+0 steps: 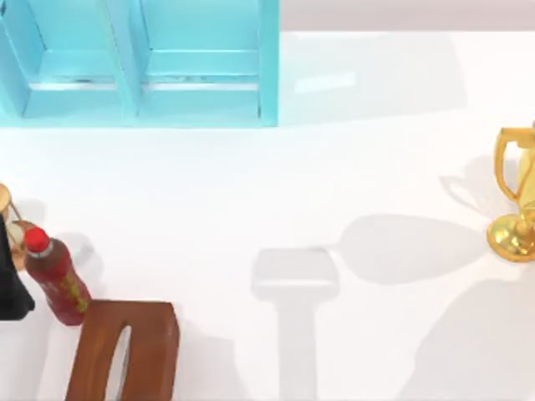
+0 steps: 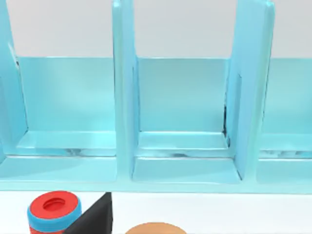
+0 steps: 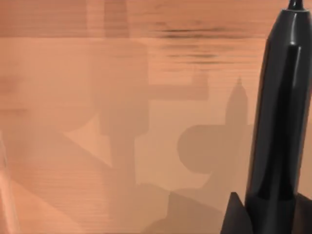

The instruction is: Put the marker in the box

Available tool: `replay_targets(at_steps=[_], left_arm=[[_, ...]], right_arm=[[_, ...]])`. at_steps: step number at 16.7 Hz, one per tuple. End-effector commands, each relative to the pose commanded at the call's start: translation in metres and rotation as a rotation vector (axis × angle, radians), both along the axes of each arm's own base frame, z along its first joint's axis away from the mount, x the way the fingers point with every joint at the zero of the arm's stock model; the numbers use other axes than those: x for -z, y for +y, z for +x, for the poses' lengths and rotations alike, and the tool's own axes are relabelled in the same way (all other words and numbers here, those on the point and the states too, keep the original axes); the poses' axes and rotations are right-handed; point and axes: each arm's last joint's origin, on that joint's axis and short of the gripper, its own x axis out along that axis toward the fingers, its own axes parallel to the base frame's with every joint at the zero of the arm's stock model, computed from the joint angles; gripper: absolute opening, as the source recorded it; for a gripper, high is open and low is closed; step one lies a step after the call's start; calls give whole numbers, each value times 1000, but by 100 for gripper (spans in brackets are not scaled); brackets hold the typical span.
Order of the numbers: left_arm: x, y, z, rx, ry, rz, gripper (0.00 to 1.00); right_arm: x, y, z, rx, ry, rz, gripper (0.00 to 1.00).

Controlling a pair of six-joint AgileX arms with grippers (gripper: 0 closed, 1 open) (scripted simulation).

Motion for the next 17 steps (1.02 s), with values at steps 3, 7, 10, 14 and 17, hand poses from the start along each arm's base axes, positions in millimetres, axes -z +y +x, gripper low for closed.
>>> replay_targets(at_steps=[3, 7, 10, 14, 17], left_arm=[[0, 0, 0, 0, 0, 0, 100], [0, 0, 0, 0, 0, 0, 100], [0, 0, 0, 0, 0, 0, 100], [0, 0, 0, 0, 0, 0, 100], [0, 0, 0, 0, 0, 0, 100]], right_arm=[[19, 22, 9, -8, 23, 6, 0], [48, 33, 3, -5, 77, 5, 0], [53, 25, -4, 4, 30, 2, 0], [52, 21, -6, 9, 14, 2, 0], [52, 21, -6, 9, 14, 2, 15]])
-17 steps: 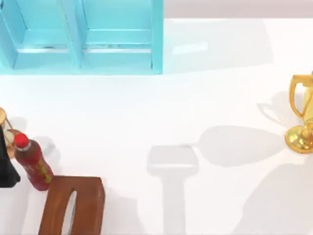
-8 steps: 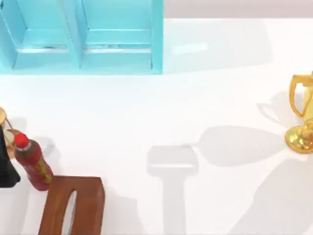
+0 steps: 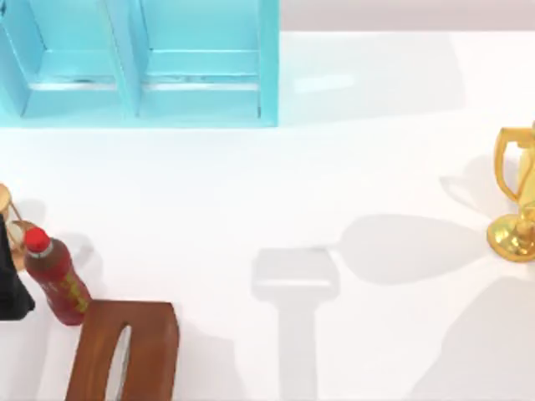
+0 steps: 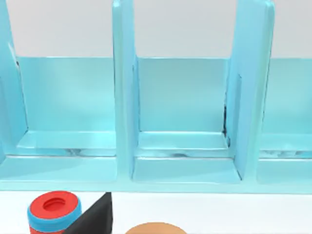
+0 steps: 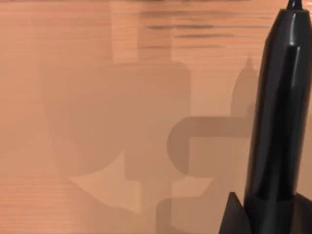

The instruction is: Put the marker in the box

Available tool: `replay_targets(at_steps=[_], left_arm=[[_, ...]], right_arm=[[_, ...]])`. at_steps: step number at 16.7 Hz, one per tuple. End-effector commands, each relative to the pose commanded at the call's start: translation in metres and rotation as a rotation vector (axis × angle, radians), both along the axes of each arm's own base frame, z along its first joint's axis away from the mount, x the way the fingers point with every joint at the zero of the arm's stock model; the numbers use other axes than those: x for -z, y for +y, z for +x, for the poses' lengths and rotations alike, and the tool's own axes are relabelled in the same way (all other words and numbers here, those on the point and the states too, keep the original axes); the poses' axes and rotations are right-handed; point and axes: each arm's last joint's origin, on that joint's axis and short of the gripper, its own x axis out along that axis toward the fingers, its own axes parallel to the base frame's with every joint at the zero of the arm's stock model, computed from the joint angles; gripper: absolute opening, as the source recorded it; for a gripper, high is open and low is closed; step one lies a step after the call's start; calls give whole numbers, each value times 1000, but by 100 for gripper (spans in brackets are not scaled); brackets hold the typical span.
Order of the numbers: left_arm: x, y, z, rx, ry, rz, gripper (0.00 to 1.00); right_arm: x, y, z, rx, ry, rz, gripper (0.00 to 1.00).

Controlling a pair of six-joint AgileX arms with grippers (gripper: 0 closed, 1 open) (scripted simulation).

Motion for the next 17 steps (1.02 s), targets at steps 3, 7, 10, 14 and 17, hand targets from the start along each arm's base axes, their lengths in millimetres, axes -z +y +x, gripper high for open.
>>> replay_targets(at_steps=[3, 7, 10, 14, 17], left_arm=[[0, 0, 0, 0, 0, 0, 100], [0, 0, 0, 0, 0, 0, 100], [0, 0, 0, 0, 0, 0, 100], [0, 0, 0, 0, 0, 0, 100], [0, 0, 0, 0, 0, 0, 100]], right_arm=[[0, 0, 0, 0, 0, 0, 38], [0, 0, 0, 0, 0, 0, 68], [0, 0, 0, 0, 0, 0, 90], [0, 0, 0, 0, 0, 0, 100], [0, 0, 0, 0, 0, 0, 100]])
